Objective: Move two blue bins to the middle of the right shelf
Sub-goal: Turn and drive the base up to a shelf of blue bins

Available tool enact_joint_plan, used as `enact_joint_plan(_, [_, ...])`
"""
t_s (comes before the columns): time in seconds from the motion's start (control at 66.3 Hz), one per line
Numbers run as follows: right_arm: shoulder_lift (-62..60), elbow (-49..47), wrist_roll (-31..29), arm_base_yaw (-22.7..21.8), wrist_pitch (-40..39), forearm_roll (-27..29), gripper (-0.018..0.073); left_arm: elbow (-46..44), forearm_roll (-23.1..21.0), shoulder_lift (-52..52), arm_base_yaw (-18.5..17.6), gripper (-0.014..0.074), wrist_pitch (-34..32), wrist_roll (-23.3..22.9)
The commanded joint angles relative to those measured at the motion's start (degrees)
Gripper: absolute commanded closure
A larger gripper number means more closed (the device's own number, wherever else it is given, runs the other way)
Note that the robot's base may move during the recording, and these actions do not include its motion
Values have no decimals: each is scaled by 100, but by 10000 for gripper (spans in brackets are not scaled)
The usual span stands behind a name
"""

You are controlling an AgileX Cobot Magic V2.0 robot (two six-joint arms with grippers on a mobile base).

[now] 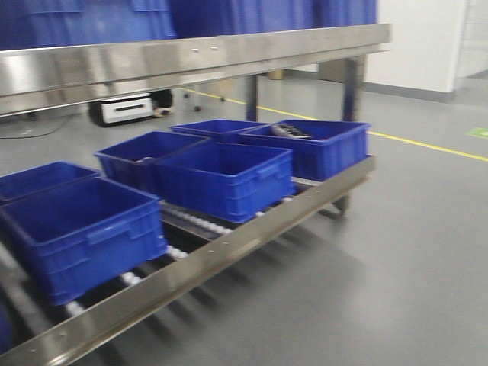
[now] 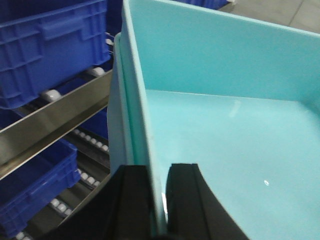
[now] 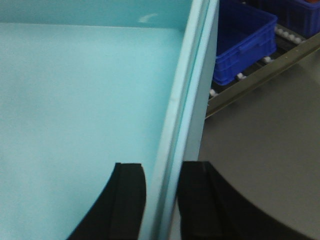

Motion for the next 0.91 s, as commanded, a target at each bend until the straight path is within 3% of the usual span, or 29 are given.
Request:
enact_joint_plan(0.0, [-99,-91,-131,33,-525,327,712,-89,-257,-73,-36,707,-383,90])
enact_joint_plan(0.89, [-99,-91,-131,33,-525,327,712,-89,-257,-73,-36,707,-383,90])
